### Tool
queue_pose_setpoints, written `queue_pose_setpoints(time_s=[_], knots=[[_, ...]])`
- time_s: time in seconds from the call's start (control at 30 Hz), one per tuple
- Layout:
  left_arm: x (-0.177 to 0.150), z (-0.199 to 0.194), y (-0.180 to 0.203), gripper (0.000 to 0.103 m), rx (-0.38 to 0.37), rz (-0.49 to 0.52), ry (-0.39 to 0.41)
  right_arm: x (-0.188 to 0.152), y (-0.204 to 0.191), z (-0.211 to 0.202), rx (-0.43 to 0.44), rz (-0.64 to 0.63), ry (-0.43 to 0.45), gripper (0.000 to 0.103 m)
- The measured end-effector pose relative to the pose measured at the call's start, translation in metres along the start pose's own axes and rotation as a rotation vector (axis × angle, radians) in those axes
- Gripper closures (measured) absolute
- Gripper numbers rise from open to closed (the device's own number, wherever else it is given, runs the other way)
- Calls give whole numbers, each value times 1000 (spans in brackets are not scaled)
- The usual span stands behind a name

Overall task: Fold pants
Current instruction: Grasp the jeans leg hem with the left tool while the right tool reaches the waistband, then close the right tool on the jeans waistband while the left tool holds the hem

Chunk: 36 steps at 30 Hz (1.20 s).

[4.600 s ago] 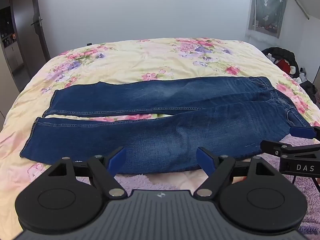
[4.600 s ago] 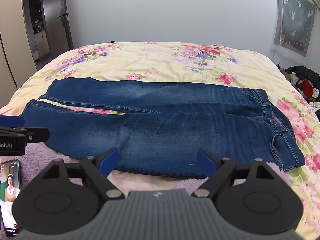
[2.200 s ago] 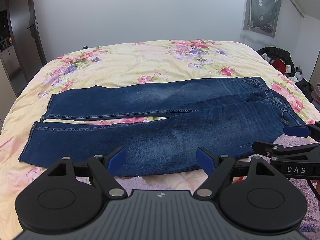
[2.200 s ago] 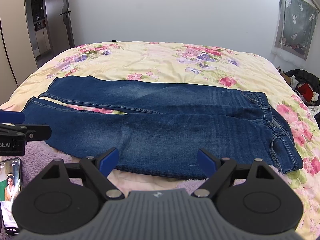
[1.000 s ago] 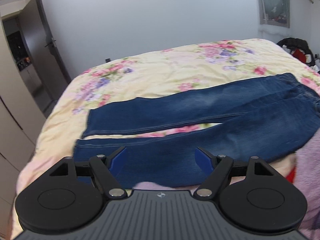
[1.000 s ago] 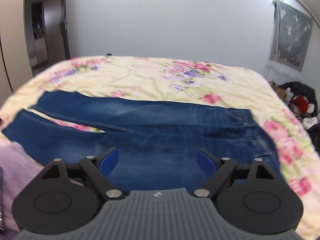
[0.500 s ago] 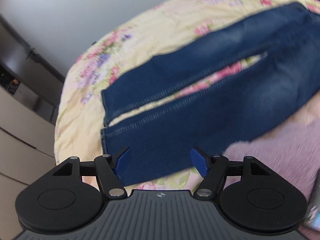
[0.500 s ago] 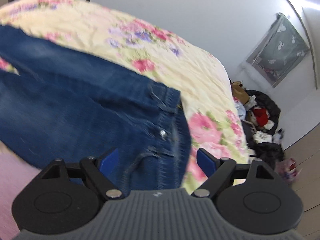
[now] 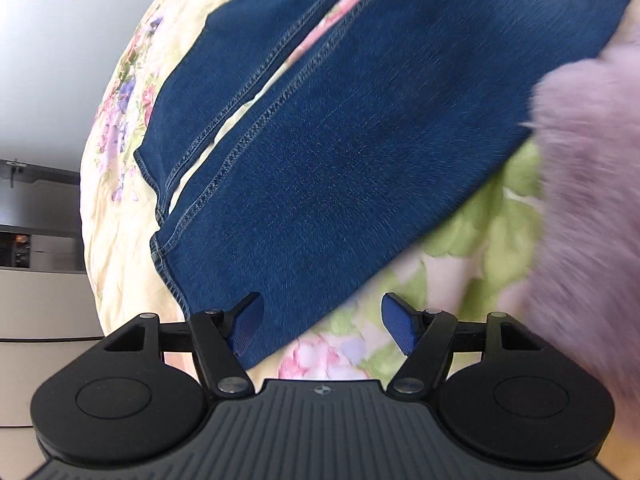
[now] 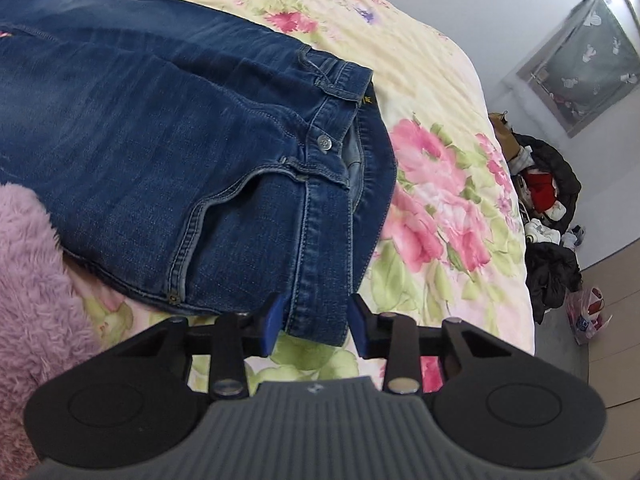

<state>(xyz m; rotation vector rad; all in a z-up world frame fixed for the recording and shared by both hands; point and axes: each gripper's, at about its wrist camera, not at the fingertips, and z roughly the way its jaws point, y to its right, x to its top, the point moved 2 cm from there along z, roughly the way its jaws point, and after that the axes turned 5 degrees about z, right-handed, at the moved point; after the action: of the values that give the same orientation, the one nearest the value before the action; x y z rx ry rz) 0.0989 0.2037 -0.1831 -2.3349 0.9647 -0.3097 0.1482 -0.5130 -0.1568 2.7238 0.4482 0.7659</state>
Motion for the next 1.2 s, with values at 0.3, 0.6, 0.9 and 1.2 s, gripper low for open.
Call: queue_pose_setpoints(time_s=[0.3,0.6,0.9,1.2], knots=[[14,-14,-7,94,48,-111,51,8,-14,-7,23,-107,30,77],[27,-54,-37,98,105,-251,86,7,-36,-19,70,-275,57,78],[39,-68,-42,100,146,-317,57,-15,-56,-15,69,-372,58,78],[49,-72,-41,100,163,-314,22,-31,-66,-18,84,-482,60,78]])
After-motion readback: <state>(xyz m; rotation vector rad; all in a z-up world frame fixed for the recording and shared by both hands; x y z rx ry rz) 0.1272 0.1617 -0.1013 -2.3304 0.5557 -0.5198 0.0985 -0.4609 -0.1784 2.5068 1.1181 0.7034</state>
